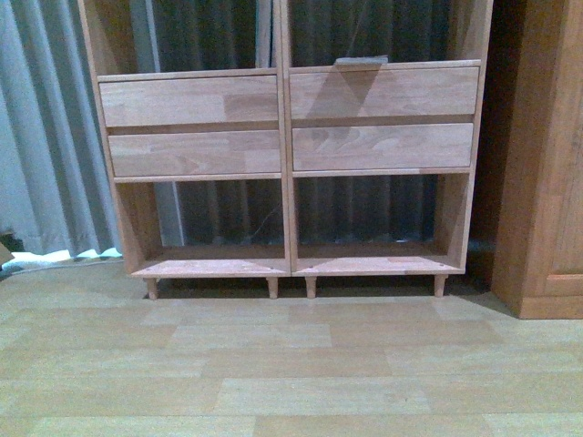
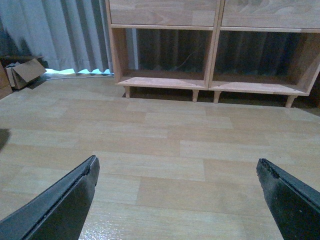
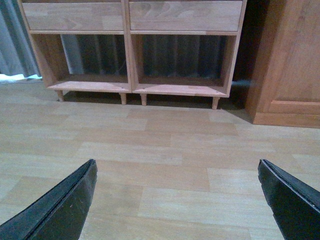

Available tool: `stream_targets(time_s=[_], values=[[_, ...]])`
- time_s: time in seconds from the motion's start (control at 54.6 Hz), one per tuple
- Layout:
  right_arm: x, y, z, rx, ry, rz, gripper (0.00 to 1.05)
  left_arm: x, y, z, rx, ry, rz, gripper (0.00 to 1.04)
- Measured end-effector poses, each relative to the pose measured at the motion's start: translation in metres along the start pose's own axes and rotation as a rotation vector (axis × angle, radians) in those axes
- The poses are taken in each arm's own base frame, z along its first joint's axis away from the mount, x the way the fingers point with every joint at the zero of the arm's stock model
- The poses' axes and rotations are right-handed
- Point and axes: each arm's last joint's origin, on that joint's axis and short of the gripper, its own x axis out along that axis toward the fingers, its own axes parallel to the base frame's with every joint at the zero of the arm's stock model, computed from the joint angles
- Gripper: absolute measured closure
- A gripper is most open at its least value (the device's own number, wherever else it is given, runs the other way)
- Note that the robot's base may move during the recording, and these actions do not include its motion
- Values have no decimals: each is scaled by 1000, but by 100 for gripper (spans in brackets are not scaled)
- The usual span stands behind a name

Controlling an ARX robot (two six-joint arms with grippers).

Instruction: Organize books on shelf

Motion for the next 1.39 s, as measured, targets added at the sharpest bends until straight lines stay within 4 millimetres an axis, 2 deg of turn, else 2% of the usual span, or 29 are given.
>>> stream_targets(time_s=[1.392], values=[[0,0,0,0,0,0,7,0,0,0,0,0,0,7]])
